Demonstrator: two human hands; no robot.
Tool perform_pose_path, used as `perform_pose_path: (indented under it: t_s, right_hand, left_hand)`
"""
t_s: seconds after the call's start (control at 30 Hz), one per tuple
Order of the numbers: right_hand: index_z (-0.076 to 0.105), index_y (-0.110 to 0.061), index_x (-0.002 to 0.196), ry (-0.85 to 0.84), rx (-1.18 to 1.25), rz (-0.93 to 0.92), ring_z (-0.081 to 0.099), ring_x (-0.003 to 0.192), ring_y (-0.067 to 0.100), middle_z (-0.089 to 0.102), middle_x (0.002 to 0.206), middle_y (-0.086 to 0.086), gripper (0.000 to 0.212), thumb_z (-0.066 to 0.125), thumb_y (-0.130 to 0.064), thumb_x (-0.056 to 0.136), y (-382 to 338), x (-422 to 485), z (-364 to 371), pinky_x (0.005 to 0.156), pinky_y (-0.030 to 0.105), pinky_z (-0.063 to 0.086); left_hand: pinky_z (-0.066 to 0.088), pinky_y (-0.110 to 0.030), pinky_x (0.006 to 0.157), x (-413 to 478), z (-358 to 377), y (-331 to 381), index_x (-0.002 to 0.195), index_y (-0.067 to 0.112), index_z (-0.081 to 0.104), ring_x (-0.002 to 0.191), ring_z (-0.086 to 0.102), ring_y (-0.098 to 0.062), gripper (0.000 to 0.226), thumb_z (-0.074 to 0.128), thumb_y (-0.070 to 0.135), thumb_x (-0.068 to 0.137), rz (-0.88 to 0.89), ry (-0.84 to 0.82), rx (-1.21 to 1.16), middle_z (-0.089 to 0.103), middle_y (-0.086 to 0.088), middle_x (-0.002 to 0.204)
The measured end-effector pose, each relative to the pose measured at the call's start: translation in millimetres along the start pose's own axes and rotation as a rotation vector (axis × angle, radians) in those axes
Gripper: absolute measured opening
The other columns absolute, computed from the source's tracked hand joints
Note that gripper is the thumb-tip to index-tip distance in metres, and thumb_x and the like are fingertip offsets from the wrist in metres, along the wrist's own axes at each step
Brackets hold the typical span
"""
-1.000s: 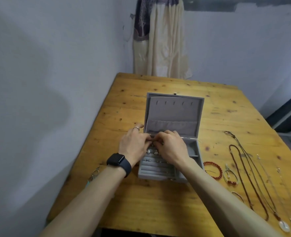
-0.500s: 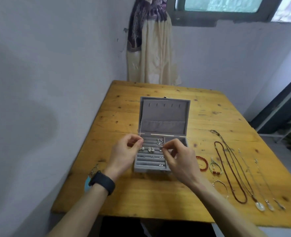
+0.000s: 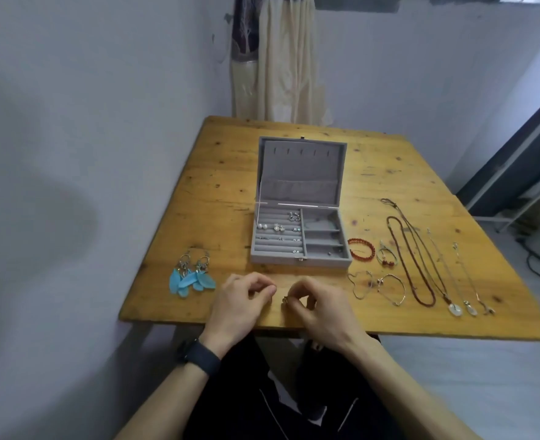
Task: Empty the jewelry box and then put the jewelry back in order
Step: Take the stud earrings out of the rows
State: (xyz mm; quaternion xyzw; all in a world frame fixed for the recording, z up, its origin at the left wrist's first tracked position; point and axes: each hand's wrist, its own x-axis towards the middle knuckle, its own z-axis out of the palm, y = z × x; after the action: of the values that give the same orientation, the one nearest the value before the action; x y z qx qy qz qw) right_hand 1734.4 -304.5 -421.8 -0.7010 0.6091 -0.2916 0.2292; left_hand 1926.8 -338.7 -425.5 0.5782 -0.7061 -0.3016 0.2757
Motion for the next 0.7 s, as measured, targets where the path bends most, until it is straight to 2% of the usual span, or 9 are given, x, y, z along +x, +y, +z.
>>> perform_pose_path:
  t_s: [0.1,0.23,0.33,0.57,0.7]
  right_hand:
    - [0.066,-0.028,0.092,-0.022,-0.131,-0.009,0.054,0.077,0.008,0.07,0.091,-0.015,0.004,0.067,-0.031,0.089,-0.3,14.4,2.9,0.071,0.027,0.042]
    - [0.067,-0.028,0.102,-0.002,-0.255,0.013,0.057,0.097,0.019,0.071,0.104,-0.008,0.011,0.06,-0.033,0.095,-4.9,33.5,3.8,0.083,0.036,0.047]
    - [0.067,-0.025,0.11,0.001,-0.299,0.027,0.056,0.106,0.02,0.067,0.113,-0.003,0.018,0.055,-0.032,0.098,-6.7,41.1,5.1,0.089,0.036,0.047]
    - [0.069,-0.023,0.114,0.036,-0.289,0.024,0.06,0.106,0.026,0.066,0.115,0.003,0.023,0.052,-0.03,0.1,-5.0,43.3,14.4,0.086,0.04,0.05]
    - [0.071,-0.019,0.114,0.124,-0.265,0.019,0.065,0.101,0.028,0.068,0.112,0.004,0.023,0.055,-0.028,0.099,-2.4,38.7,19.2,0.082,0.038,0.051]
  left_hand:
    - [0.048,-0.029,0.086,6.4,6.6,-6.8,0.093,0.038,0.074,0.098,0.051,-0.002,0.012,0.068,0.047,0.087,0.054,0.076,0.092,0.065,0.02,0.091]
    - [0.039,-0.025,0.082,17.0,6.5,-3.9,0.094,0.035,0.077,0.1,0.046,-0.006,0.017,0.066,0.047,0.089,0.023,0.138,0.153,0.061,0.02,0.098]
    - [0.041,-0.027,0.082,23.5,7.9,-2.4,0.096,0.035,0.078,0.099,0.046,-0.007,0.02,0.066,0.05,0.089,-0.019,0.156,0.195,0.061,0.017,0.1]
    - [0.041,-0.028,0.081,31.2,13.4,2.0,0.099,0.04,0.077,0.101,0.048,-0.01,0.022,0.063,0.055,0.089,-0.072,0.19,0.243,0.062,0.018,0.105]
    - [0.042,-0.03,0.082,29.7,14.7,1.2,0.102,0.04,0.076,0.102,0.048,-0.012,0.023,0.062,0.054,0.09,-0.063,0.206,0.247,0.064,0.016,0.106]
